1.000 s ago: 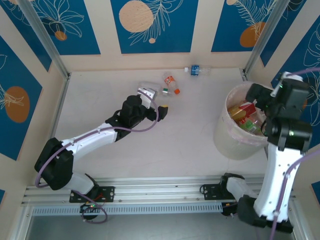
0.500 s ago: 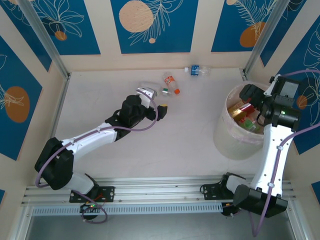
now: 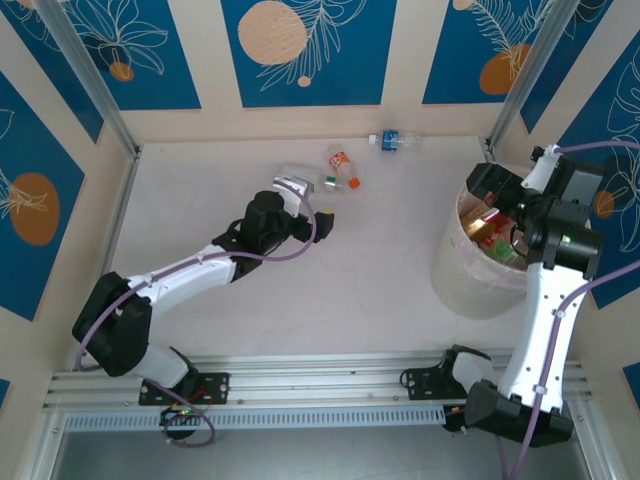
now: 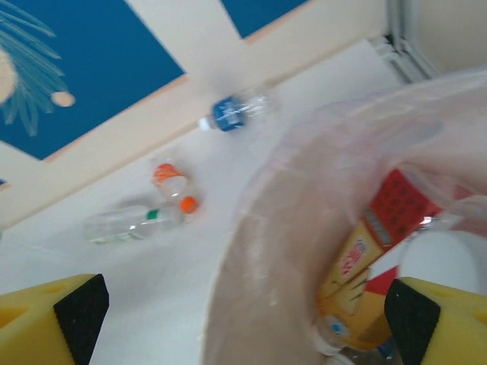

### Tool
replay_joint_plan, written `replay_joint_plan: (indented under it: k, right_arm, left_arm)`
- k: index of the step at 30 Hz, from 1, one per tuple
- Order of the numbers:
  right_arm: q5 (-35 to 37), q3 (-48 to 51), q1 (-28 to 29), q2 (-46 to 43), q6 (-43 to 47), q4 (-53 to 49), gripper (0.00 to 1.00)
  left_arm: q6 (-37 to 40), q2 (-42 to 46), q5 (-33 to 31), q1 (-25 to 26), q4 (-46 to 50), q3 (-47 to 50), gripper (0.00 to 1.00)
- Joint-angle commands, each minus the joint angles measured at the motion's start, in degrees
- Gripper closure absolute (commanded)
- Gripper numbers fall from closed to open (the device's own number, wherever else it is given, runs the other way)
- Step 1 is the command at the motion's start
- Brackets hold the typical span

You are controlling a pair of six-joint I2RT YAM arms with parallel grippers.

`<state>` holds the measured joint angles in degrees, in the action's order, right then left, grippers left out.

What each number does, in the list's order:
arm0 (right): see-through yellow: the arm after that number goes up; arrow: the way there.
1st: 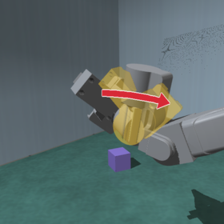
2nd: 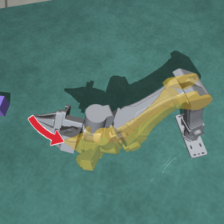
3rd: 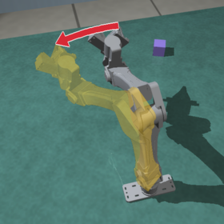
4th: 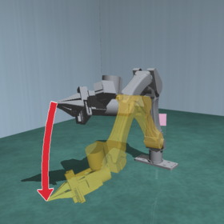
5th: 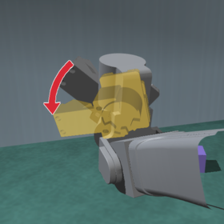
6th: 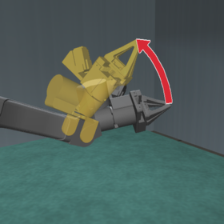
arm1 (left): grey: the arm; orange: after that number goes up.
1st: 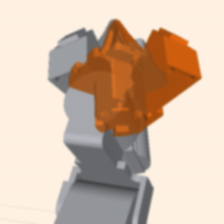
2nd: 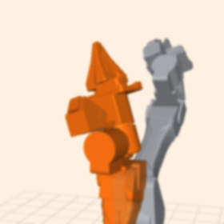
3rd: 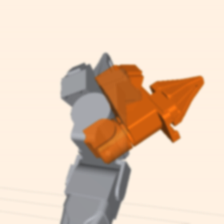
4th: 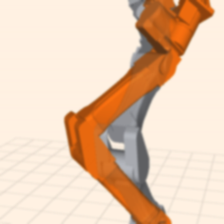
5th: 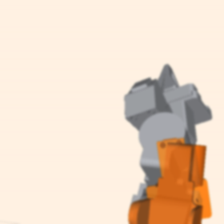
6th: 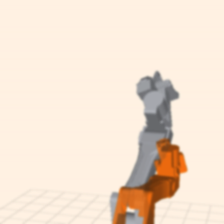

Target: Put the plastic bottles in the bin

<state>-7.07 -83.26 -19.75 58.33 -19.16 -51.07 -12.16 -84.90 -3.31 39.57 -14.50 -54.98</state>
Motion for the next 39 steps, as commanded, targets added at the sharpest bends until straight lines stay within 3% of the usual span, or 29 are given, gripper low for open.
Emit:
replay_joint_plan:
  k: [1, 7, 13, 19, 30, 39]
  right_arm:
    - [-6.25, -0.39, 1.33, -2.99, -2.59, 2.59, 0.04]
    - [-15.27, 4.23, 11.40, -7.91, -3.47, 12.40, 0.01]
    - [-12.62, 10.25, 21.68, -9.96, -4.29, 21.64, 0.01]
    - [-5.15, 11.80, 28.41, -8.54, -3.11, 22.19, 0.00]
    - [2.89, 10.14, 31.10, -10.35, -0.35, 13.87, 0.00]
    - [5.02, 10.59, 31.26, -13.72, 0.84, 9.63, 0.00]
  left_arm:
    - [-1.99, -2.44, -2.14, -1.46, 2.33, -3.83, 0.00]
    - [-7.33, -11.38, -7.29, -5.22, 17.13, -16.46, 0.00]
    - [-23.03, -20.74, -5.00, -11.15, 28.29, -28.05, 0.00]
    - [-41.09, -30.57, -11.57, -12.70, 40.96, -42.36, 0.00]
    - [-67.12, -57.37, -14.54, -15.27, 71.30, -84.83, 0.00]
    - [-74.65, -71.49, -13.58, -15.84, 75.69, -103.39, 0.00]
